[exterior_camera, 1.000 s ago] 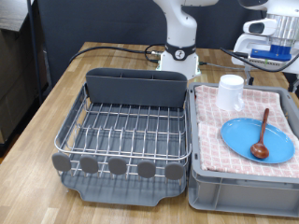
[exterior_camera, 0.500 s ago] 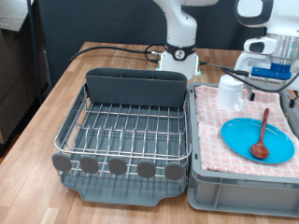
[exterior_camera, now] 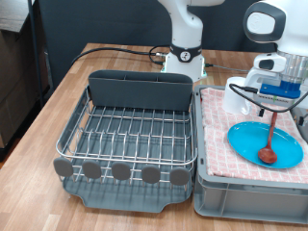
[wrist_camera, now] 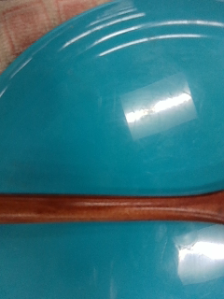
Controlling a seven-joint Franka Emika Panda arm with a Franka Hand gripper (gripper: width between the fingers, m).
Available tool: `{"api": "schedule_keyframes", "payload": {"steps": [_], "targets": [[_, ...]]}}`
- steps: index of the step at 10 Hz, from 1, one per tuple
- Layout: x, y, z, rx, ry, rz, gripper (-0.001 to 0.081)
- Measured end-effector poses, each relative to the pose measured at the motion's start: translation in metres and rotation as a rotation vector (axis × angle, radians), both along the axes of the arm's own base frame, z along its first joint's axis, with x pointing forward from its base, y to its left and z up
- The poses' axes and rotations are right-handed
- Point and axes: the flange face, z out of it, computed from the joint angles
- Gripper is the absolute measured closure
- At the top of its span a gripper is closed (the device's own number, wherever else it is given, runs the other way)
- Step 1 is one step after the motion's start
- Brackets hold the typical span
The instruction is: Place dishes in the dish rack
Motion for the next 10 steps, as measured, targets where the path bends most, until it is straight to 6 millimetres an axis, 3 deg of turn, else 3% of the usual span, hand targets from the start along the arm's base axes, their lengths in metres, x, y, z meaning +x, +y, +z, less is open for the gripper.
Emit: {"api": "schedule_keyframes", "payload": {"steps": [7, 8, 9, 10], "targets": [[-0.001, -0.001, -0.037, -0.050, -0.005, -0.097, 0.0003], [-0.001, -0.002, -0.039, -0.054, -0.007, -0.102, 0.0087], [-0.001, -0.002, -0.040, -0.057, -0.008, -0.100, 0.0247], [-0.001, -0.002, -0.040, -0.058, -0.008, -0.100, 0.0247]]}}
